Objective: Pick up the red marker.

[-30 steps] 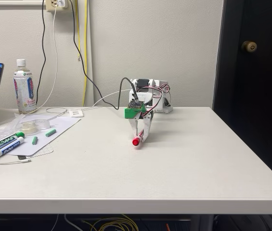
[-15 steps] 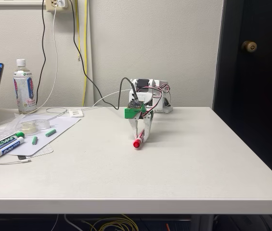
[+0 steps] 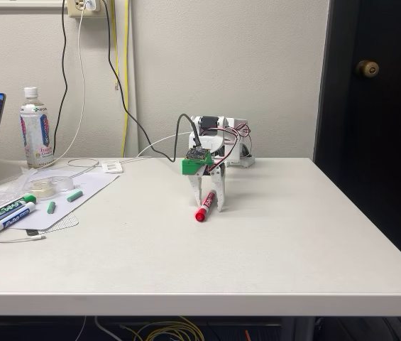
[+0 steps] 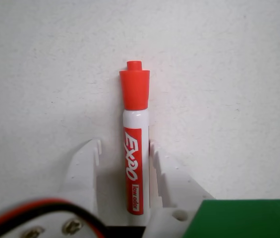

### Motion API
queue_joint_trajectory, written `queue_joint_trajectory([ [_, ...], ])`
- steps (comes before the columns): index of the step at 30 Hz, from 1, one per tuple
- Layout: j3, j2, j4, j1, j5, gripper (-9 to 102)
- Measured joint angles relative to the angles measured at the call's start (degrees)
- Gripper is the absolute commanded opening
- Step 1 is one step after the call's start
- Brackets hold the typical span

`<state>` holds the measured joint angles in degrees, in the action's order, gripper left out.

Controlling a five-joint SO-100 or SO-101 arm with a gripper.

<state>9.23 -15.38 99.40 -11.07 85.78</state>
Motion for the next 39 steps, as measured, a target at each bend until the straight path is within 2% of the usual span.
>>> queue_joint_trajectory([
  [24,0.00,1.05,-5.89,0.35,-0.62,23],
  [39,1.76,3.16,-5.80,0.44,-3.08,24],
])
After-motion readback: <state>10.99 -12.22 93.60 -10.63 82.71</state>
